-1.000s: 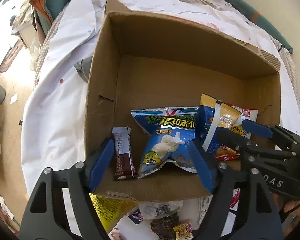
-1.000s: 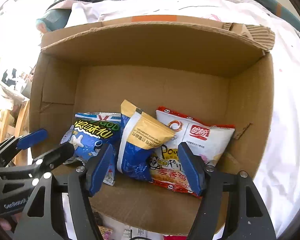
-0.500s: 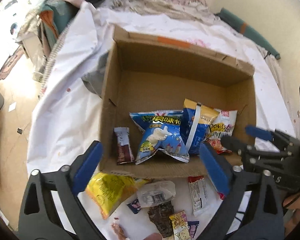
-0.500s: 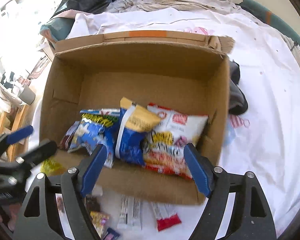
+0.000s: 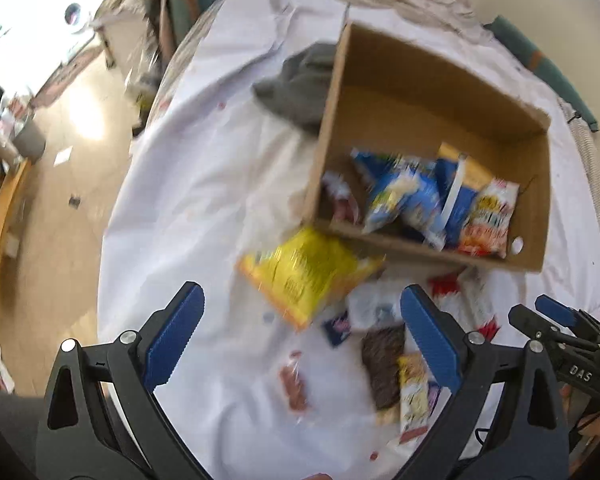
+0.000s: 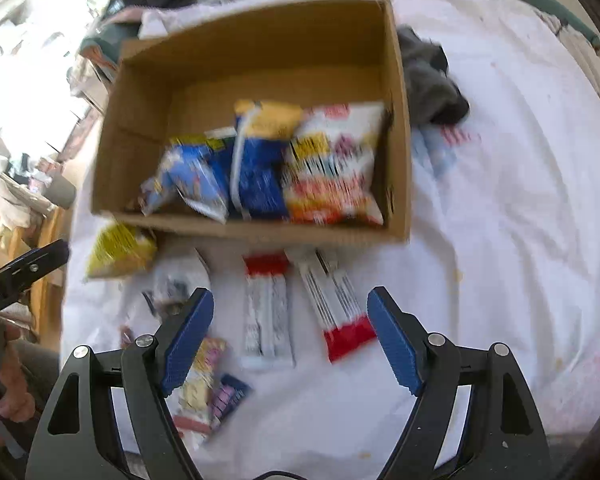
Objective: Organize snacks
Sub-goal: 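Grasp the small red candy packet with the left tool while the right tool grasps the red-and-white bar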
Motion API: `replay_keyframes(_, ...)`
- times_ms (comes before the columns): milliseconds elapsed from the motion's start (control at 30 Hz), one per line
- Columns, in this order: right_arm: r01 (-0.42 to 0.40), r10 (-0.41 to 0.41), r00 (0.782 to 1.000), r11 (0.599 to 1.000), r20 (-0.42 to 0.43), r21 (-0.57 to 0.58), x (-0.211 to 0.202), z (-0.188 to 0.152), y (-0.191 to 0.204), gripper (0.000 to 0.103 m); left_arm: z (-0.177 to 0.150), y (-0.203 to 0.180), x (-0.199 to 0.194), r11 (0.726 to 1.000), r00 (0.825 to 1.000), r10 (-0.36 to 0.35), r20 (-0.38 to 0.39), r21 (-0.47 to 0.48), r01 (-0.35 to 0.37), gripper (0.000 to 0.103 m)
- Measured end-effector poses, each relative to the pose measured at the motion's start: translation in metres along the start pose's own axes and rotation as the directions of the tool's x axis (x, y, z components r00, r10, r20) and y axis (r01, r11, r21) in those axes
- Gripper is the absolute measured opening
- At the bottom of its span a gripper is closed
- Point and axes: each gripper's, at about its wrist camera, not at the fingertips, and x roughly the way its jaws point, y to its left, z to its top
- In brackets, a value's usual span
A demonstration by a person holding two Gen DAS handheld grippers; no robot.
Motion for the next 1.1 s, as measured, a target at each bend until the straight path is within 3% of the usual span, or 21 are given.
replay_keyframes(133,0.030,-0.031,0.994,0.999,-0.109,-0.018,0.023,-0.012,-0.001,0.082,-0.018,0.002,0.009,1.000,0.998,0.001,-0.069,-0.002,-0.001,0.097)
replay_keyframes(300,0.113,-0.125,0.983,0.989,-0.134,-0.095,0.035,-0.017,0.001,0.082,-0.035,0.000,0.022,1.000,0.993,0.029,-0.114,0.001,-0.029,0.097)
replay_keyframes(533,0.177,-0.198,0.967,0.975,-0.160,-0.135,0.054,-0.013,-0.004,0.082,-0.052,0.000,0.056,0.998,0.972,0.020,-0.235,-0.059,-0.035,0.096)
replay_keyframes(800,0.197,-0.221,0.959,0.970,-0.178,-0.143,0.066,-0.009,-0.014,0.082,-0.057,0.000,0.075,0.997,0.954,0.038,-0.296,-0.059,-0.058,0.070)
replay_keyframes(967,0.196,-0.224,0.957,0.967,-0.184,-0.162,0.073,0.000,-0.012,0.080,-0.065,0.000,0.091,0.996,0.931,0.034,-0.365,-0.059,-0.060,0.067)
replay_keyframes(1100,0.190,-0.221,0.957,0.966,-0.186,-0.174,0.076,0.001,-0.005,0.080,-0.065,-0.002,0.096,0.996,0.928,0.045,-0.370,-0.051,-0.068,0.056)
